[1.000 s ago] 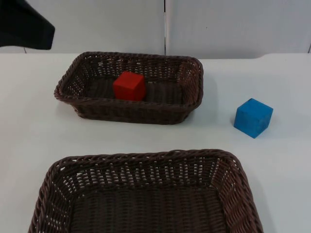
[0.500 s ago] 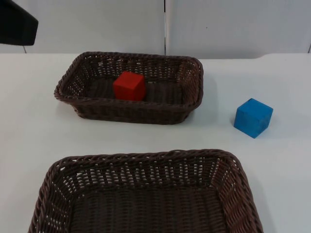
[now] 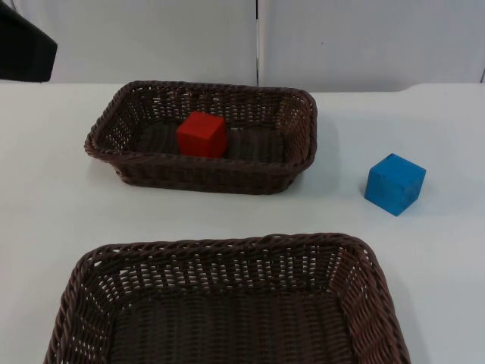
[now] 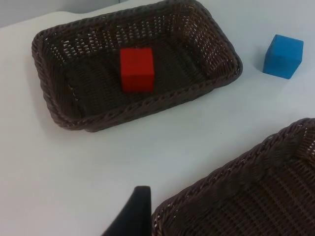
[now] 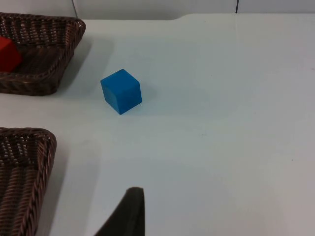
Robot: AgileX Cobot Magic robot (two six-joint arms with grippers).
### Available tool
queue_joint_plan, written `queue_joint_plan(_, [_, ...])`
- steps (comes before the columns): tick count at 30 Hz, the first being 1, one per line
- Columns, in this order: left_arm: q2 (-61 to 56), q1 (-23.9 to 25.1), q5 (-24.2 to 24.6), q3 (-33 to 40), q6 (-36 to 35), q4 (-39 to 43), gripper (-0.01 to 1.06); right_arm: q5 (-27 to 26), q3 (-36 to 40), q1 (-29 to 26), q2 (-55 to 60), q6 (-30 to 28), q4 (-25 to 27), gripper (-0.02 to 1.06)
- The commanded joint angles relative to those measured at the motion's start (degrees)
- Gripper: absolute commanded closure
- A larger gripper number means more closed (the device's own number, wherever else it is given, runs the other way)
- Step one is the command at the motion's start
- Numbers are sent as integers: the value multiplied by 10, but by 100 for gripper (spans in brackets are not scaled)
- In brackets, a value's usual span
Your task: Pick up one cube with the left hand and place it into the upper basket. Pick up one cube with the right hand and place it into the lower basket.
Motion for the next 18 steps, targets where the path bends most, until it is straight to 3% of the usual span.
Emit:
queue_joint_plan(1, [-2, 0, 1, 2, 2, 6, 5, -4, 0, -3, -1, -2, -1, -1])
queue_joint_plan(7, [-2, 0, 1, 2, 2, 6, 5, -11, -5, -3, 1, 0, -1, -1])
queue_joint_plan(18, [-2, 0, 1, 2, 2, 7, 5, -115, -44, -3, 179, 2, -1, -1])
